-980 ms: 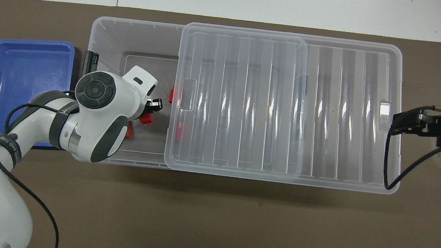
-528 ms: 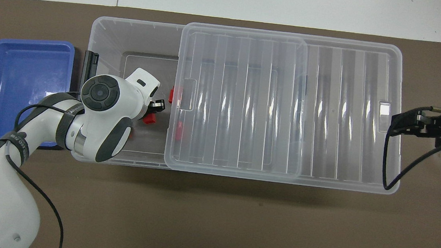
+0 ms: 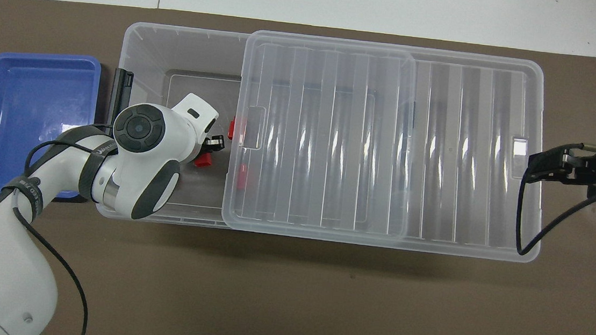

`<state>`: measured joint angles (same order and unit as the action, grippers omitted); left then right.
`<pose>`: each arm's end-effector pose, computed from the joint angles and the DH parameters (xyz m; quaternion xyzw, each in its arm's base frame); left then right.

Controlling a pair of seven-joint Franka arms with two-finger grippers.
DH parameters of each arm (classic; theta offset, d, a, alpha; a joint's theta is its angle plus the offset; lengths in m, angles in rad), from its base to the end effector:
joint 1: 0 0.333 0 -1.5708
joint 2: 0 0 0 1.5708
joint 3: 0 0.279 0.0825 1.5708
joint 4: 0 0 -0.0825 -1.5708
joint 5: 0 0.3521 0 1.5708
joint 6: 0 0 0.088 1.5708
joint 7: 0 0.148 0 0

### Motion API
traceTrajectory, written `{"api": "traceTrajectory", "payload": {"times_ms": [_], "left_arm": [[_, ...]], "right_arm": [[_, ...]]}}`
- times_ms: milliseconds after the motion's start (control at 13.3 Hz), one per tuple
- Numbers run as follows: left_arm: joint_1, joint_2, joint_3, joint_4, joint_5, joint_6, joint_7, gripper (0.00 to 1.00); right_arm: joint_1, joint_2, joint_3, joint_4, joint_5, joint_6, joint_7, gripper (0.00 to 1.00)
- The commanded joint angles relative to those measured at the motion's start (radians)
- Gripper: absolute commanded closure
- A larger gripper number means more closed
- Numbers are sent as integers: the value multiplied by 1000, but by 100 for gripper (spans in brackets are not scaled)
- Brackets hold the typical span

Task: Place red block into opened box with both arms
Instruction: 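Withdraw the left gripper back over the blue tray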

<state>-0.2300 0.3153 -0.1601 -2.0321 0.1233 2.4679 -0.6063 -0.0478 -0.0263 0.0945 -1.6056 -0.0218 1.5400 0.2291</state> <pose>0.5372 -0.2173 0.2507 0.9956 0.0676 0.0635 0.0152 0.5096 0.0210 0.5422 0.9956 -0.0912 -0.0179 0.0147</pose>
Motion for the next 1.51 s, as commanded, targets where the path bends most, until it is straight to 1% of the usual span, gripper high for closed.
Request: {"api": "traceTrajectory", "payload": {"times_ms": [0,151,226,377,452,528,603,679,754,829,905,1131,1282,1433], "left_arm": [[-6,2,7,-20,25,23,-1,31],[-8,1,7,-17,25,11,-1,3],[-8,-1,7,-8,25,-13,-1,0],[-11,-16,7,27,27,-87,-1,0],[-11,-37,5,50,27,-134,0,0],[-11,-56,4,81,27,-191,2,0],[-11,-79,4,110,27,-245,3,0],[-9,-99,4,139,25,-297,5,0],[-5,-116,2,167,25,-349,8,0],[0,-133,1,191,22,-397,8,0],[4,-154,2,211,16,-435,11,0],[21,-202,17,300,15,-581,25,0],[69,-246,17,322,10,-636,103,0],[167,-301,17,322,-49,-678,237,0]], "right_arm": [[-14,-12,1,-25,2,25,-31,0],[-24,-12,2,-40,2,49,-40,1],[-30,-14,2,-54,2,66,-50,2],[-58,-14,2,-91,2,119,-79,8],[-72,-14,2,-109,3,150,-105,14],[-89,-12,2,-126,3,175,-128,26],[-108,-11,2,-149,2,208,-151,35],[-131,-11,2,-175,2,244,-180,49],[-144,-9,1,-181,2,259,-195,61],[-159,-1,1,-186,3,264,-208,83],[-182,6,2,-189,3,279,-226,100],[-201,9,1,-247,2,386,-240,100],[-213,35,1,-252,2,411,-241,100],[-221,72,2,-254,2,469,-241,100]]}}
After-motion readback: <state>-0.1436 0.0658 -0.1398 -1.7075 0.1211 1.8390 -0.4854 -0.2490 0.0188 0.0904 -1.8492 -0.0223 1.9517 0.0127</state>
